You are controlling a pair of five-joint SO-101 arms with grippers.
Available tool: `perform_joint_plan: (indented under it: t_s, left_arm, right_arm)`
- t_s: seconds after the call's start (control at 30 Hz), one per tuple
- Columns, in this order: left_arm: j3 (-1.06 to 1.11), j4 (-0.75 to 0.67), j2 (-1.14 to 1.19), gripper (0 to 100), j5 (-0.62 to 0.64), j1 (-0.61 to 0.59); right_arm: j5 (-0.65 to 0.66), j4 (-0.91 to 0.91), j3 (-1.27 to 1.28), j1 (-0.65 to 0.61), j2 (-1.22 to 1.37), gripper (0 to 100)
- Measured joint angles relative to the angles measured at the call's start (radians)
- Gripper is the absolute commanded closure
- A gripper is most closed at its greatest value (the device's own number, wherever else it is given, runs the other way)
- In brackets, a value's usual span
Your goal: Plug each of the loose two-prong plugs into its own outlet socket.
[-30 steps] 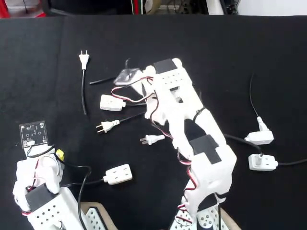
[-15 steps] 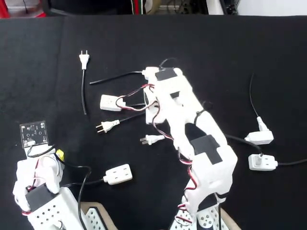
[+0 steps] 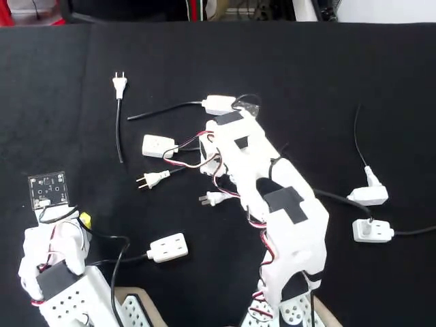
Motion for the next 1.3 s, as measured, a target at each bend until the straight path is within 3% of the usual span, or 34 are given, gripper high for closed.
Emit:
perform_joint_plan:
  t_s: [0.3,0.57,0.67,0.93,1.3]
  left_arm:
    - [0.000,0.000,0.000,75,0.000,0.000]
    - [0.000,0.000,0.000,75,0.000,0.000]
    - [0.005,0.000,0.000,75,0.000,0.002]
    - [0.012,0.000,0.000,75,-0.032,0.005]
    - [0.012,0.000,0.000,75,-0.040,0.005]
  right_arm:
    - [0.295,0.310,-0.218,0.066,0.046,98.6]
    - [0.569,0.365,-0.361,0.068,0.132,98.4]
    - [0.505,0.416,-0.410,0.068,0.164,97.2]
    - [0.203,0.443,-0.430,-0.005,0.184,80.8]
    - [0.057,0.396,-0.362,-0.107,0.201,80.1]
